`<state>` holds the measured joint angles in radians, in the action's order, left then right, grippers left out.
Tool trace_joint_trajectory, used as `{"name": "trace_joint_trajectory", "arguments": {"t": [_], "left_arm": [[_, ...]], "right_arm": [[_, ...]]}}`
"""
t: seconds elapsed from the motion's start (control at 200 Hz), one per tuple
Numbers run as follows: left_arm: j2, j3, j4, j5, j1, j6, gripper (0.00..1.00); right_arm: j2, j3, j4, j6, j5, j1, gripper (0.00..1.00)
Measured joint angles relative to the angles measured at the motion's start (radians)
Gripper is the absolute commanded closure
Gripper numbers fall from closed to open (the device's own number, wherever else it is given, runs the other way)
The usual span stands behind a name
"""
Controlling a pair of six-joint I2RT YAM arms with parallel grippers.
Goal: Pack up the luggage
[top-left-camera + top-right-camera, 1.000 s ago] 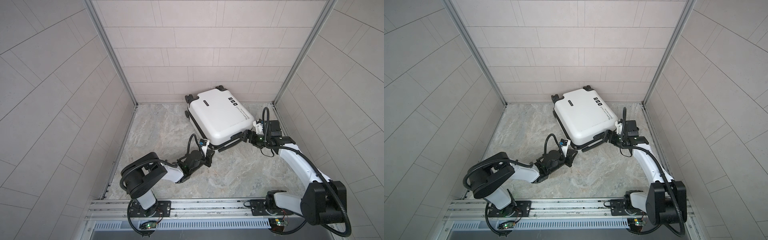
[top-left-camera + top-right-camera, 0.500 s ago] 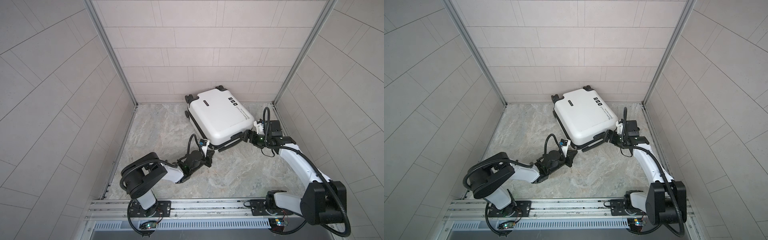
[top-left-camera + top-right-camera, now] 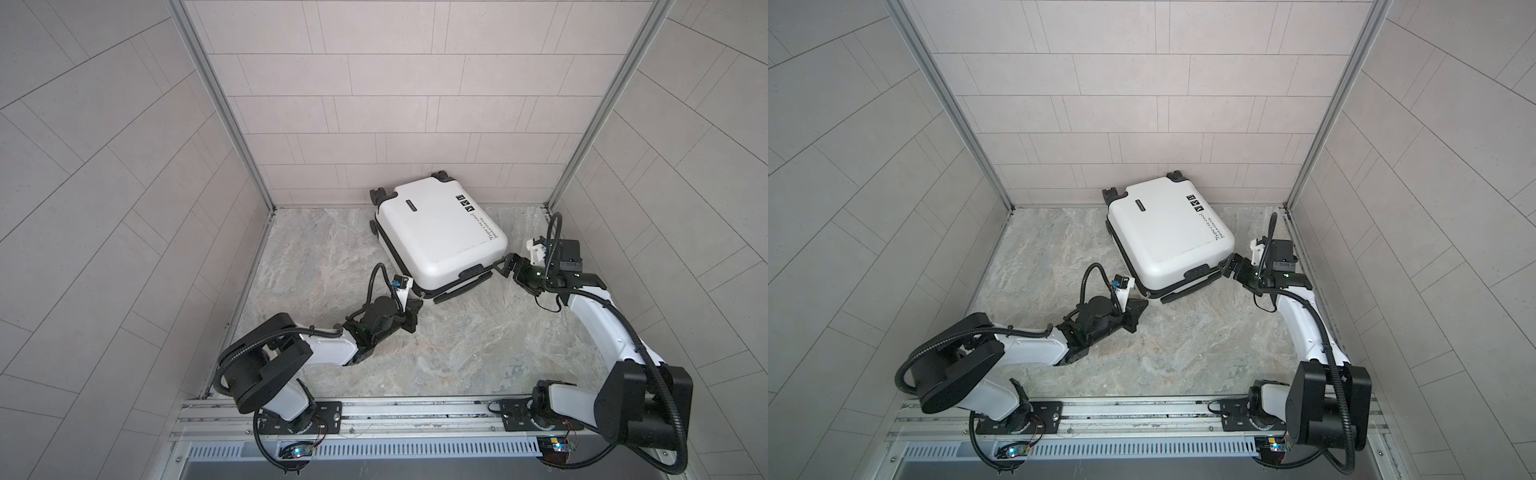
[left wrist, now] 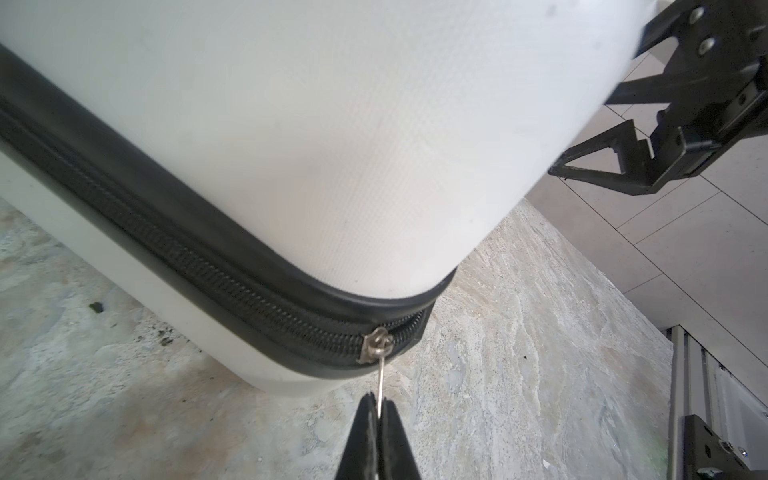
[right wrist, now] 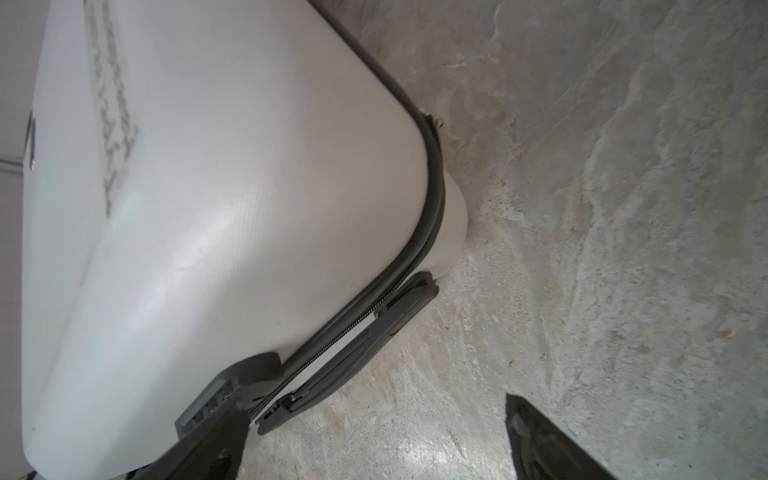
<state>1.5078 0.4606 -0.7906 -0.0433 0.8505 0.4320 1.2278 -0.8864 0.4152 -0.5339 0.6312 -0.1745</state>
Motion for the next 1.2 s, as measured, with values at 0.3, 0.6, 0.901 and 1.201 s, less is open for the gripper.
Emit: {"name": "trace_joint_trajectory", "arguments": {"t": [0.3,0.6,0.901,1.201], "left_arm": [[-0.112,-0.055,0.076,-0.023,-0.106,0.003,1.0],[-0.314,-0.119,0.251,0.01,-0.235,0.005,1.0],[-0.325,-0.119,0.279,-0.022,-0.255,-0.011,1.0],[-0.317,-0.119,0.267,-0.085,-0.259,-0.03,1.0]], "right_arm": [[0.061,-0.017,-0.089,-0.099,0.036,-0.026,0.0],[0.117,-0.024,-0.267,-0.233,0.131,-0.018,0.0],[0.168,-0.024,-0.442,-0.357,0.168,0.105,0.0],[0.222,-0.002,-0.544,-0.416,0.148,0.161,0.0]]}}
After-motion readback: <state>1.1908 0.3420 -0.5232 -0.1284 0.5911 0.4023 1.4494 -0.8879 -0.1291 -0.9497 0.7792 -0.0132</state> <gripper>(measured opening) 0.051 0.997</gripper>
